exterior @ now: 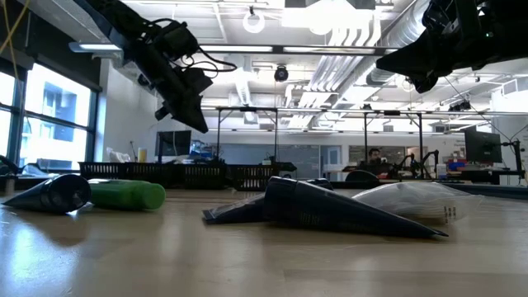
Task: Pick & Place Travel size toiletries
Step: Put the shave cream into the right black bin
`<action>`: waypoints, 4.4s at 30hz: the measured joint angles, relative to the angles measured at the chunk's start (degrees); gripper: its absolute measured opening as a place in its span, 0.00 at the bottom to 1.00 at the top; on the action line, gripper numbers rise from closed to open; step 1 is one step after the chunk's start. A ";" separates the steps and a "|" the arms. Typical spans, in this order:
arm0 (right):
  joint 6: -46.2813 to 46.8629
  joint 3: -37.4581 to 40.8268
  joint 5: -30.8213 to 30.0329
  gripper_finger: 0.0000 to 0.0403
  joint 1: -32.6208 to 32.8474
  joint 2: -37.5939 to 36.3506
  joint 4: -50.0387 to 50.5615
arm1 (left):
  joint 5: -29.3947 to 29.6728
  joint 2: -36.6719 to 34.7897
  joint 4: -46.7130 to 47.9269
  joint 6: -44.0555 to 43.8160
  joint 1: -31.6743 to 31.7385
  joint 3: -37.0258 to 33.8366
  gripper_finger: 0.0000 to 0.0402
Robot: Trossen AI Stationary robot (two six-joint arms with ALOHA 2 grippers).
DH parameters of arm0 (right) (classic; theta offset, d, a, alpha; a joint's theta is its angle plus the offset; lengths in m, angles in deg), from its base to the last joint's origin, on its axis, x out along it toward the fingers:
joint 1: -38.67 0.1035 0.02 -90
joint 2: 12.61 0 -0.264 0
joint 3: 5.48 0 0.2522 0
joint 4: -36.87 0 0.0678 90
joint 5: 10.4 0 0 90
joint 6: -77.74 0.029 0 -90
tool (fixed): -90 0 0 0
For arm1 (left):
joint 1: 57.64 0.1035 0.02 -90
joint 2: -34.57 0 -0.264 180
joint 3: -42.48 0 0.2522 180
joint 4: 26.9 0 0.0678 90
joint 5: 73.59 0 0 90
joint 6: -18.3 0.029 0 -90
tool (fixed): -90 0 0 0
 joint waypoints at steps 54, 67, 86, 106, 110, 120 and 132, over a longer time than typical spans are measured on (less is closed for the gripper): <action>0.64 0.00 -1.62 0.01 0.01 0.01 1.64 | -0.66 -0.02 -20.08 -8.77 -34.73 -0.07 0.05; 8.21 0.00 -11.73 0.01 0.01 0.01 1.62 | 0.14 -0.02 -20.95 3.02 -34.71 -0.07 0.05; 10.67 0.00 -13.60 0.01 0.01 -0.02 0.74 | 1.54 -26.86 -30.87 9.83 -36.22 -26.37 0.05; 10.52 0.00 -13.39 0.01 0.01 -0.02 -0.17 | 1.69 -64.78 -16.39 9.28 -36.22 -37.77 0.05; 10.52 0.00 -13.38 0.01 0.01 -0.01 -0.15 | 1.66 -67.01 -13.61 7.55 -36.22 -37.77 0.05; 11.72 0.00 -11.09 0.01 0.03 0.01 -0.52 | 1.53 -67.17 -8.96 7.89 -36.22 -37.77 0.05; 8.35 -11.10 -10.45 0.01 3.21 10.61 1.27 | 1.55 -67.17 -8.94 7.89 -36.22 -37.77 0.05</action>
